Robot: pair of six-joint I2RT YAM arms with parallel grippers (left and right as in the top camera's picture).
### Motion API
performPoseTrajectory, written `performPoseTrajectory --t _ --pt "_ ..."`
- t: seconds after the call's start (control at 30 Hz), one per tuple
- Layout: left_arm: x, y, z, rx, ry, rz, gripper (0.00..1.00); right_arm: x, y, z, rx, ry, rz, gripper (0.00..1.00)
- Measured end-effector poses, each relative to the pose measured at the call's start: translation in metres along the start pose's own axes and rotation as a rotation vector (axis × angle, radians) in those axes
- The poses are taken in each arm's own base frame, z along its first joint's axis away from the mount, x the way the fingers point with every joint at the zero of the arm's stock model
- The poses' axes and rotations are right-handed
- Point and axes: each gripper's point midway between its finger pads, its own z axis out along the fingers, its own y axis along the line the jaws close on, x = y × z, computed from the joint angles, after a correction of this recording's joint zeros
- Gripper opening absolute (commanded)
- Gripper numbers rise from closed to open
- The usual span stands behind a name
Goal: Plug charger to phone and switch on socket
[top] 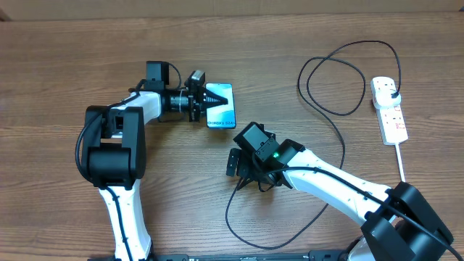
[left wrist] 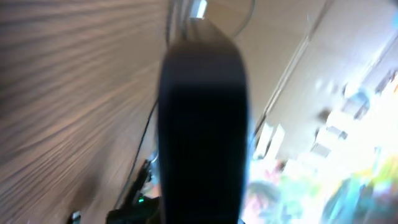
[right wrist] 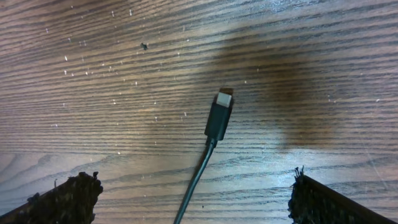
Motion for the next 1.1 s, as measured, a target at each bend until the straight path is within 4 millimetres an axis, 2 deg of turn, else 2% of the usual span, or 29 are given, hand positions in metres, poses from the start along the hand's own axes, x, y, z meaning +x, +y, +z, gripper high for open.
performPoseTrajectory --t 0.17,0.27,0.4,0.53,0.8,0.83,0.93,1.1 --pt "0.005 -0.003 0.001 0.022 0.021 0.186 0.04 0.000 0.000 0.000 0.002 0.001 0.000 1.00" --pt "0.003 0.003 0.001 -0.005 0.003 0.263 0.04 0.000 0.000 0.000 0.001 0.001 0.000 1.00" --pt "-0.006 0.027 -0.001 -0.128 -0.061 0.229 0.04 -0.003 0.001 0.000 -0.004 -0.013 0.000 1.00" --pt "-0.011 0.035 -0.003 -0.180 -0.091 0.221 0.04 -0.008 0.004 0.000 -0.012 -0.037 0.004 0.99" --pt "-0.013 0.035 -0.004 -0.185 -0.096 0.241 0.04 -0.005 -0.003 0.000 0.021 -0.032 0.090 0.78" --pt "-0.013 0.035 -0.004 -0.184 -0.096 0.252 0.04 -0.004 -0.003 0.001 0.024 -0.035 0.097 0.73" --pt "-0.012 0.033 -0.004 -0.174 -0.087 0.289 0.04 0.001 0.001 0.008 0.030 -0.040 0.090 0.54" --pt "-0.011 0.031 -0.003 -0.160 -0.077 0.307 0.04 0.009 -0.006 0.029 0.089 -0.019 0.110 0.45"
